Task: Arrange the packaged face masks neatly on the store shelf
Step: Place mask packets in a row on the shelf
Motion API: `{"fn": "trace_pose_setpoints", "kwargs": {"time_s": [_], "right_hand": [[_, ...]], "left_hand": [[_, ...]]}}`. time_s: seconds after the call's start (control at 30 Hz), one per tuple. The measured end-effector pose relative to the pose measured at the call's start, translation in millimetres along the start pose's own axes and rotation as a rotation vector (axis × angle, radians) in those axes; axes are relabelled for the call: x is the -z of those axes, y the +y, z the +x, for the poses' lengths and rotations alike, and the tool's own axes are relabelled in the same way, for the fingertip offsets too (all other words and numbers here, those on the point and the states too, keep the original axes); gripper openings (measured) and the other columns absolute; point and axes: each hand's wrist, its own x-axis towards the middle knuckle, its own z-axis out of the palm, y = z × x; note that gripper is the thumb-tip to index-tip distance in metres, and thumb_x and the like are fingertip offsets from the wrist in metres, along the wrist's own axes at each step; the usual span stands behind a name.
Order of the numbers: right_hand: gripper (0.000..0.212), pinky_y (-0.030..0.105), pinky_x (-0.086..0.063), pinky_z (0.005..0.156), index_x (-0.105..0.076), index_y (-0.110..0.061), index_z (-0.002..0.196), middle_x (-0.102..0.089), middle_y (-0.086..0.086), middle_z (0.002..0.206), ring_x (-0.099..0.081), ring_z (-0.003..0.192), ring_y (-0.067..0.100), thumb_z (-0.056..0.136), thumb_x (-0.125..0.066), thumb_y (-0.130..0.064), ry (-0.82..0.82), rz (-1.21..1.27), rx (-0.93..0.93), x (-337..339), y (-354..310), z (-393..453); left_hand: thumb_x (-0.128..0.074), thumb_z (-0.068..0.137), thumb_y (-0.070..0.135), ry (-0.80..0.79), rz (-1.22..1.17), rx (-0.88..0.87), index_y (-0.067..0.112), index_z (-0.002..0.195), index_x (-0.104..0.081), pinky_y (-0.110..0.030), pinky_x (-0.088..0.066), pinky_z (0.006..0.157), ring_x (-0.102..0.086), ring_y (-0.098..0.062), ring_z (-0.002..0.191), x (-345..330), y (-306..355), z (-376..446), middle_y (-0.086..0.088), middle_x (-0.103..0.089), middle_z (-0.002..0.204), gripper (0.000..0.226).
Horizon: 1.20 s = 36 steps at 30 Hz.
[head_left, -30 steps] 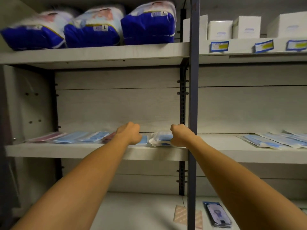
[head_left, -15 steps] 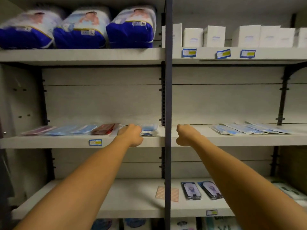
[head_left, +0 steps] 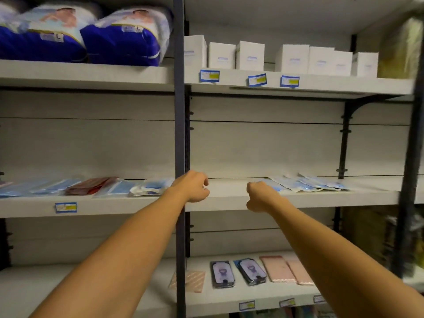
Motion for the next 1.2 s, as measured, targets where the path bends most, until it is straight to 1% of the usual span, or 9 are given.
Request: {"fn": "trace_pose_setpoints", "kwargs": {"time_s": [0.13, 0.33, 0.5, 0.63, 0.73, 0.83, 0.97, 1.07, 1.2], "right_hand": [[0.039, 0.032, -0.049, 0.077, -0.051, -0.005, 0.129, -0.059, 0.015, 0.122, -0.059, 0.102, 0.028, 0.091, -0.057, -0.014, -0.012, -0.021, -0.045, -10.1, 61.2, 9.3], [0.030, 0.035, -0.055, 0.086, -0.052, -0.009, 0.127, -0.060, 0.012, 0.115, -0.060, 0.095, 0.024, 0.098, -0.053, -0.017, 0.011, -0.022, -0.110, -32.4, 125.2, 29.5], [0.035, 0.035, -0.054, 0.087, -0.050, -0.011, 0.130, -0.060, 0.012, 0.124, -0.060, 0.101, 0.025, 0.099, -0.054, -0.025, 0.046, -0.031, -0.140, -51.6, 153.9, 52.8], [0.029, 0.031, -0.047, 0.076, -0.051, -0.010, 0.125, -0.059, 0.012, 0.120, -0.052, 0.090, 0.023, 0.097, -0.053, -0.019, 0.043, -0.063, -0.163, -55.1, 175.4, 72.4], [0.019, 0.032, -0.041, 0.068, -0.053, -0.009, 0.113, -0.058, 0.011, 0.111, -0.050, 0.084, 0.024, 0.094, -0.050, -0.014, 0.073, -0.111, -0.199, -50.6, 192.8, 89.9], [0.010, 0.034, -0.047, 0.065, -0.054, -0.010, 0.102, -0.060, 0.009, 0.100, -0.057, 0.082, 0.025, 0.092, -0.052, -0.013, 0.129, -0.085, -0.234, -42.4, 208.2, 114.2], [0.013, 0.033, -0.045, 0.062, -0.052, -0.011, 0.102, -0.059, 0.008, 0.097, -0.057, 0.080, 0.026, 0.090, -0.051, -0.011, 0.164, -0.079, -0.300, -37.3, 229.9, 135.8], [0.017, 0.034, -0.049, 0.069, -0.057, -0.009, 0.104, -0.057, 0.008, 0.097, -0.057, 0.083, 0.026, 0.089, -0.051, -0.013, 0.196, -0.038, -0.379, -40.2, 254.0, 146.4], [0.011, 0.035, -0.051, 0.076, -0.056, -0.004, 0.091, -0.053, 0.011, 0.090, -0.054, 0.084, 0.030, 0.089, -0.049, -0.012, 0.238, -0.011, -0.473, -40.5, 286.2, 161.7]], "left_hand": [[-0.056, 0.091, 0.029, -0.018, -0.027, -0.008, 0.022, 0.127, -0.062, -0.042, -0.055, 0.090, -0.061, -0.024, 0.103, -26.2, 40.0, 31.3, -0.003, -0.059, 0.124, 0.038], [-0.056, 0.089, 0.024, -0.051, 0.014, -0.017, 0.015, 0.113, -0.068, -0.043, -0.058, 0.085, -0.064, -0.026, 0.095, -65.0, 76.5, 67.6, -0.005, -0.063, 0.113, 0.028], [-0.053, 0.087, 0.021, -0.056, -0.007, 0.020, 0.012, 0.104, -0.069, -0.040, -0.058, 0.083, -0.065, -0.027, 0.093, -88.8, 88.1, 99.3, -0.006, -0.064, 0.109, 0.025], [-0.051, 0.088, 0.023, -0.042, 0.000, 0.033, 0.015, 0.104, -0.066, -0.033, -0.053, 0.073, -0.062, -0.026, 0.090, -102.5, 95.6, 128.7, -0.005, -0.060, 0.110, 0.023], [-0.050, 0.089, 0.022, -0.063, 0.010, 0.046, 0.013, 0.105, -0.065, -0.034, -0.049, 0.072, -0.061, -0.029, 0.090, -108.2, 102.1, 151.3, -0.011, -0.060, 0.109, 0.023], [-0.049, 0.091, 0.022, -0.053, -0.025, 0.073, 0.015, 0.093, -0.058, -0.032, -0.044, 0.066, -0.060, -0.030, 0.087, -113.7, 104.3, 177.9, -0.009, -0.057, 0.103, 0.012], [-0.050, 0.094, 0.025, -0.056, -0.080, 0.125, 0.014, 0.085, -0.053, -0.031, -0.042, 0.065, -0.057, -0.029, 0.082, -124.8, 102.2, 215.6, -0.008, -0.056, 0.103, 0.014], [-0.052, 0.096, 0.032, -0.067, -0.131, 0.151, 0.014, 0.092, -0.054, -0.031, -0.043, 0.067, -0.056, -0.029, 0.084, -135.4, 103.7, 238.8, -0.009, -0.056, 0.109, 0.018], [-0.049, 0.099, 0.038, -0.075, -0.164, 0.136, 0.013, 0.105, -0.059, -0.032, -0.045, 0.072, -0.056, -0.030, 0.087, -150.1, 115.4, 261.5, -0.011, -0.057, 0.116, 0.028]]}}
